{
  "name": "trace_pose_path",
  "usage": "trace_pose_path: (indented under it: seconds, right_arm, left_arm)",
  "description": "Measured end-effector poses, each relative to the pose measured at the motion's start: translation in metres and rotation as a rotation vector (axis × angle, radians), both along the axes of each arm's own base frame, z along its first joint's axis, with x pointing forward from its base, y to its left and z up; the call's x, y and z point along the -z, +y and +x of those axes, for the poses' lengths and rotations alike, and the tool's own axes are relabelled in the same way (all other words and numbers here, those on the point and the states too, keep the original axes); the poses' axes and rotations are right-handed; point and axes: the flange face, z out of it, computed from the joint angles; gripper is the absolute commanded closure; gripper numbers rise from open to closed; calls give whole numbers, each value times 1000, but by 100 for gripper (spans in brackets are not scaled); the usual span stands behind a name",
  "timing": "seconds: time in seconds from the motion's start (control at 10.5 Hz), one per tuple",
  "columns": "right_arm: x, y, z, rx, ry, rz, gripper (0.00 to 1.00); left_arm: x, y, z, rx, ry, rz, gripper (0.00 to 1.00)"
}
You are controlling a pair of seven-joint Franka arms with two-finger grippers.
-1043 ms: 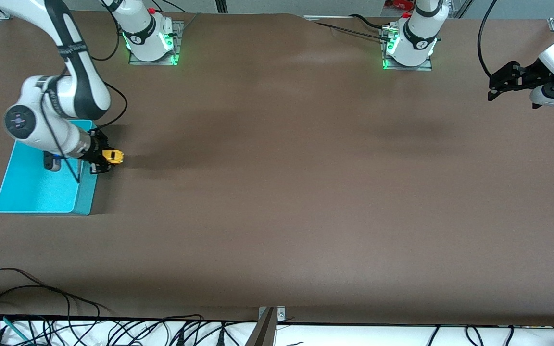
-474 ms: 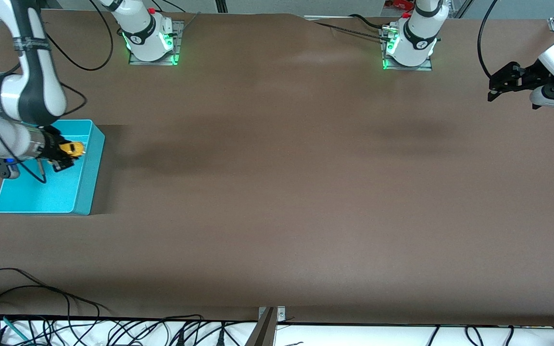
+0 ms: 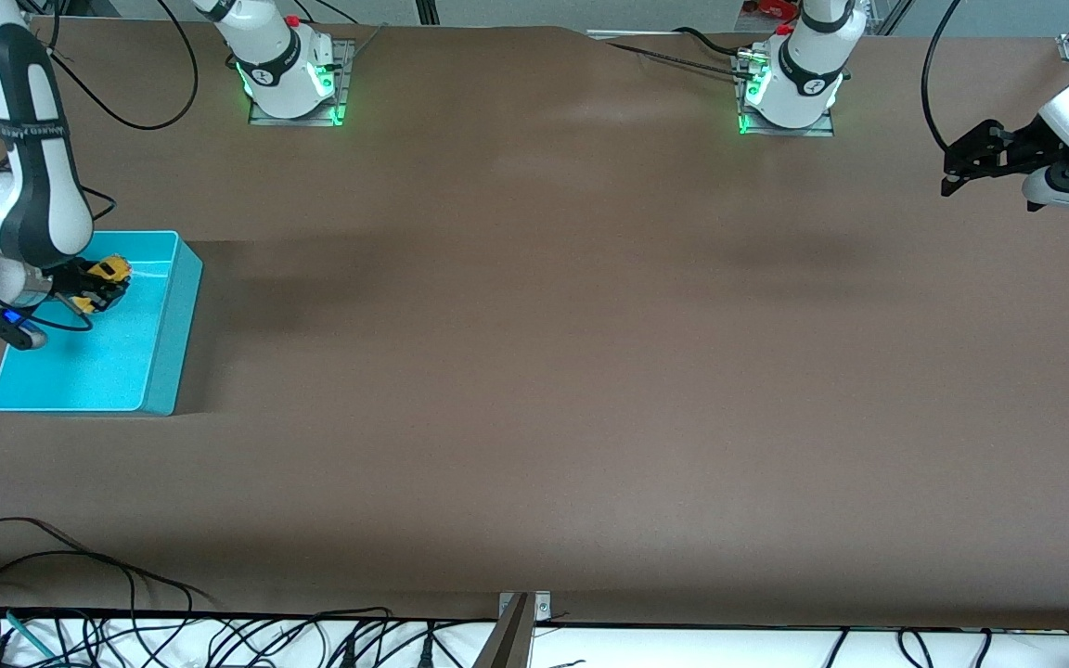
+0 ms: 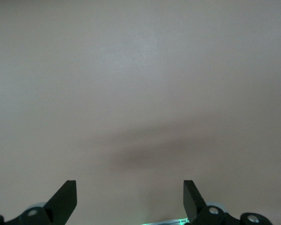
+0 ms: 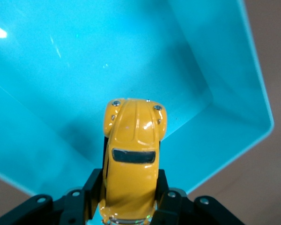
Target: Wind up and store yellow beetle car
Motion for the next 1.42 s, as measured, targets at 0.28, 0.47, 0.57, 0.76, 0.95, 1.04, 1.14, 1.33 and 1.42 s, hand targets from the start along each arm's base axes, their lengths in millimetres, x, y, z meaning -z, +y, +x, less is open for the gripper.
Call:
trace_pose_path:
  seconds: [0.28,0.47,0.57,0.76,0.95,1.04,1.14,1.33,1.42]
  right_arm:
    - [52,-41,-12,-145,37,77,75]
    - [72,-45,-14,-172,50,88,5]
    - [73,-43,-13,-176,51,89,0]
    - [71,-42,-10,-183,45,89,0]
    - [60,-41,-4,-190,26,84,0]
    - [45,-41,0,-193,11,83,0]
    - [20,-40,5,-193,-4,83,0]
    - [-61,-39,18,-178,-17,89,0]
    - [-109,-37,26,-167,-21,96,0]
  left_arm:
    - [0,0,0,0,0,0,0]
    - [0,0,0,0,0,0,0]
    - [0,0,0,0,0,0,0]
    - [0,0,0,0,0,0,0]
    - [0,0,0,0,0,0,0]
    - [0,0,0,0,0,0,0]
    - [0,0,0,0,1,0,0]
    - [0,0,0,0,1,0,0]
    - [0,0,0,0,1,0,0]
